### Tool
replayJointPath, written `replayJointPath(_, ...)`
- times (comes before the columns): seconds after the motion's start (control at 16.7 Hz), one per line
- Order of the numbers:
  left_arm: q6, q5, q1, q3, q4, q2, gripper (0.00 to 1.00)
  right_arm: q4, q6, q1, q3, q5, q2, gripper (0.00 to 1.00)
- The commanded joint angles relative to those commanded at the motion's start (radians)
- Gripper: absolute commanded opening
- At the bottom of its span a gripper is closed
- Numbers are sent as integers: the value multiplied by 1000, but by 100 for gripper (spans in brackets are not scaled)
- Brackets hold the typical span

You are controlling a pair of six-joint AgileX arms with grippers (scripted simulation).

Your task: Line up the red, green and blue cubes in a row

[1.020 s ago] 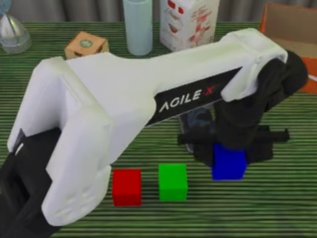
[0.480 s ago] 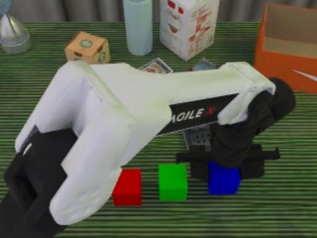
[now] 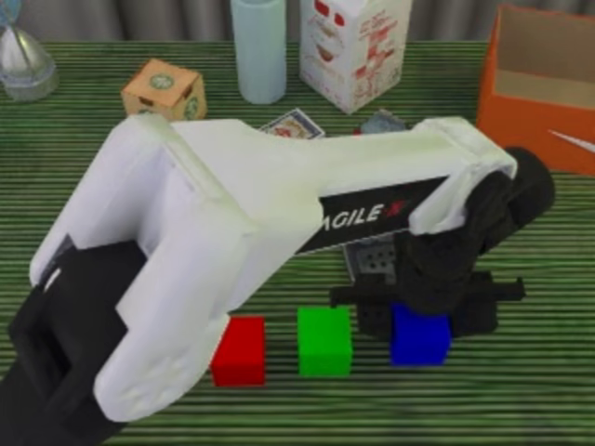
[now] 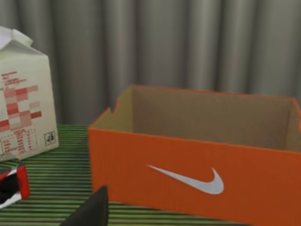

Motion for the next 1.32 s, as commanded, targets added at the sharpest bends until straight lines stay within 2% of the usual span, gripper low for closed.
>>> replayJointPath(0.36,0,0,0,0,0,0,98,0,0,0,0,0,0,100)
replayJointPath(0.96,0,0,2,4,-4,0,100,0,0,0,0,0,0,100)
replayJointPath(1.32,-3,0,11,163,-203,-28,100,0,0,0,0,0,0,100)
